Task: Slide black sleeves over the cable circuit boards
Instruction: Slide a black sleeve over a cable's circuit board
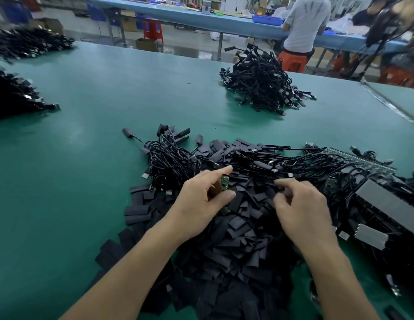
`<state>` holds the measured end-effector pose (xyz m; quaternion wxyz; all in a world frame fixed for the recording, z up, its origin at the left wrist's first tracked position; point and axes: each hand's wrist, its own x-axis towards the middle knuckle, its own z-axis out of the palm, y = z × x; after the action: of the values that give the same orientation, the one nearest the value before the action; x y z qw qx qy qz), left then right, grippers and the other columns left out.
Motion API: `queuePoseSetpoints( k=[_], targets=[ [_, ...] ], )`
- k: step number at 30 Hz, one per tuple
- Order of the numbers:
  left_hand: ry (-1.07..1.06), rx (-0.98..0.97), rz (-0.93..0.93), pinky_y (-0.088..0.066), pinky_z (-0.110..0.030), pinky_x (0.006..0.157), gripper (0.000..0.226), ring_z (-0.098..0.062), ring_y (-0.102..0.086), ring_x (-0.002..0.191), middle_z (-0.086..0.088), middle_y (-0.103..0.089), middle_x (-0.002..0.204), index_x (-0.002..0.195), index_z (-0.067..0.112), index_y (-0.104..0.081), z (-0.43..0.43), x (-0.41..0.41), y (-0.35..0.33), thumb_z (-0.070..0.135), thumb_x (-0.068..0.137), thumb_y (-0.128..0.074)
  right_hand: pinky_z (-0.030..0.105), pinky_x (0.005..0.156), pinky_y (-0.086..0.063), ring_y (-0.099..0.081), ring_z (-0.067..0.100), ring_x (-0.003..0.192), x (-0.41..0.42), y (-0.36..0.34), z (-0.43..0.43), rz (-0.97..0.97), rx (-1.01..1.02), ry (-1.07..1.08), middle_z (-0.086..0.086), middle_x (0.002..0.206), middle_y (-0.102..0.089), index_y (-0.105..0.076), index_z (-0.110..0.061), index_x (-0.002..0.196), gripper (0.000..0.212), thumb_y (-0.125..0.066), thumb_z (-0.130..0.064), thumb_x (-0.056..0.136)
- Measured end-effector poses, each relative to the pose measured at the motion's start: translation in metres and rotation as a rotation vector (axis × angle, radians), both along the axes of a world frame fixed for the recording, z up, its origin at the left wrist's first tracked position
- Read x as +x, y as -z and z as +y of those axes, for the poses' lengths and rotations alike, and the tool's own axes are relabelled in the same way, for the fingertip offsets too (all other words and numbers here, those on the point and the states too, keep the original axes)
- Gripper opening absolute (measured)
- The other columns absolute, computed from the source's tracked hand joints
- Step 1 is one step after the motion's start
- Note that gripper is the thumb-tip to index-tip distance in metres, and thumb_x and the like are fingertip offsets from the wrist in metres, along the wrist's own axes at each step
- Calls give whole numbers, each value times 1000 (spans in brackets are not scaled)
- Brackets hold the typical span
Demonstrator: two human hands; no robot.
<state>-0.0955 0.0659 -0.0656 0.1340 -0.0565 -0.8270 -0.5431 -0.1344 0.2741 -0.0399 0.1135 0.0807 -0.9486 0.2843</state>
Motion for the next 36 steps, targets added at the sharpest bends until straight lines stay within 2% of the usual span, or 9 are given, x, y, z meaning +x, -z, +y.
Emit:
queuePoseSetpoints(
  k=[4, 6, 10, 13, 20, 26, 28, 30, 36],
  targets=[
    [-37, 55, -5, -48, -12, 66, 46, -3, -62, 69, 9, -65, 80, 111, 39, -55, 2, 1, -1, 24, 79, -85, 30, 70, -44, -56, 18, 85, 1, -2, 6, -224, 169, 77, -2, 99, -61, -64, -23, 120, 30, -60, -34, 93],
    [-79, -84, 119, -48, -11, 67, 32, -4, -62, 73, 11, -64, 79, 97, 30, -57, 1, 3, -2, 24, 80, -83, 32, 72, -50, -59, 16, 83, 1, -4, 5, -278, 122, 61, -6, 93, -62, -64, -23, 120, 31, -65, -35, 92],
    [-66, -366, 284, -55, -26, 84, 23, -4, -63, 91, 11, -68, 100, 112, 18, -68, 2, 5, -6, 24, 90, -73, 21, 59, -43, -58, 5, 75, -1, -4, 5, -257, 17, 7, -9, 79, -63, -68, -25, 106, 21, -75, -31, 87],
    [7, -451, 279, -54, -34, 90, 21, -10, -65, 100, 8, -68, 110, 116, 17, -70, 2, 5, -6, 20, 96, -66, 23, 66, -45, -58, 2, 75, 0, -4, 4, -135, -56, 6, -12, 79, -63, -73, -26, 90, 6, -76, -24, 86],
    [22, -310, 222, -51, -19, 91, 24, -2, -65, 100, 7, -71, 106, 115, 18, -73, 2, 4, -5, 11, 93, -70, 14, 65, -51, -67, 2, 74, 2, -5, -7, -37, -393, -247, -18, 79, -70, -71, -39, 89, 22, -70, -17, 90],
    [-2, -135, 128, -42, -10, 62, 20, 0, -60, 67, 20, -64, 75, 93, 16, -73, 4, 5, -6, -1, 88, -64, 17, 68, -52, -68, 7, 74, 6, -1, -20, -100, -636, -442, -7, 80, -73, -75, -28, 90, 21, -77, -8, 83],
    [3, -62, 66, -47, -21, 56, 19, -6, -60, 60, 14, -67, 69, 92, 18, -74, 4, 4, -5, 4, 87, -62, 17, 67, -52, -67, 6, 72, 7, 1, -23, -90, -652, -433, -8, 79, -73, -75, -27, 86, 21, -78, -7, 81],
    [33, 20, 6, -50, -40, 56, 17, -29, -62, 63, -1, -69, 70, 89, 24, -74, 4, 4, -7, 17, 86, -58, 19, 67, -53, -68, 7, 72, 7, 1, -25, -85, -649, -430, -8, 79, -74, -75, -28, 84, 22, -78, -7, 81],
    [50, 81, -24, -49, -44, 55, 12, -32, -60, 60, -8, -68, 70, 85, 31, -71, 5, 3, -7, 35, 89, -61, 20, 76, -54, -71, 9, 86, 13, -1, -26, -45, -588, -495, -11, 89, -75, -76, -33, 93, 32, -83, -7, 75]
  ],
)
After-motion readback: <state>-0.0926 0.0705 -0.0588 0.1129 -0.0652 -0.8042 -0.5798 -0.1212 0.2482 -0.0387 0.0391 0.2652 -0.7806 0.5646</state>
